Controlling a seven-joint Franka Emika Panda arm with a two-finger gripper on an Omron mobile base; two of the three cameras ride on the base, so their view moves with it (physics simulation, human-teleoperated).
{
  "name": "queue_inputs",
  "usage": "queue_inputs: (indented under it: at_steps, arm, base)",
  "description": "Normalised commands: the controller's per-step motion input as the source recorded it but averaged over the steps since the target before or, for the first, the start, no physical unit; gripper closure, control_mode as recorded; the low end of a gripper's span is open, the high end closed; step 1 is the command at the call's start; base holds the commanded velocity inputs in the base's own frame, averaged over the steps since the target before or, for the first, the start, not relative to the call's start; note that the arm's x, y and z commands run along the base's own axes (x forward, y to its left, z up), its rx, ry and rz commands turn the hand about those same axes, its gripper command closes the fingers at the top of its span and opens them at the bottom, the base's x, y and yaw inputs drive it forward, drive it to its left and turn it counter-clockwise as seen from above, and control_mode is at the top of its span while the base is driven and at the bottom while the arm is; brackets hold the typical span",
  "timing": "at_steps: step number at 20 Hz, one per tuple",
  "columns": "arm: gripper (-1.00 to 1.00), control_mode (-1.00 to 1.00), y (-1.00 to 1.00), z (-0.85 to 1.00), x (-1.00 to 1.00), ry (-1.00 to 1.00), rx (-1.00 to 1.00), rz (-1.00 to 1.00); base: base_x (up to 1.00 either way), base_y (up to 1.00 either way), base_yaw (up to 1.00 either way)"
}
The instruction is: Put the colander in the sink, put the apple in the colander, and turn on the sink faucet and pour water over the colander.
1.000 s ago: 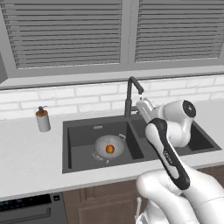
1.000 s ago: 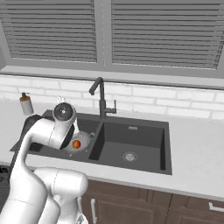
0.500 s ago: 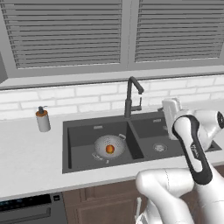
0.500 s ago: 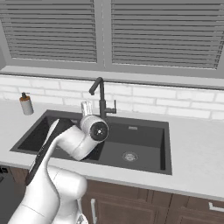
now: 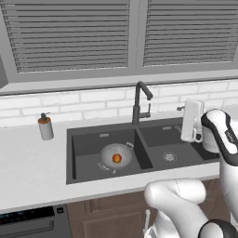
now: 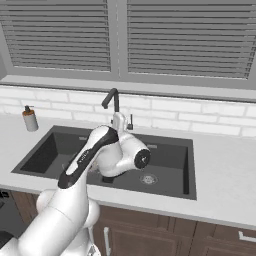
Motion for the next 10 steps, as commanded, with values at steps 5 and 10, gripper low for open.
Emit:
queue_inputs:
  at_steps: [5, 10]
  arm:
    - [-1.0, -1.0, -0.22, 0.26, 0.46, -0.02, 0.27, 0.16]
    - [-1.0, -1.0, -0.01, 0.07, 0.46, -0.04, 0.12, 0.16]
  base:
    - [0.0, 0.0, 0.0]
    - [0.0, 0.0, 0.0]
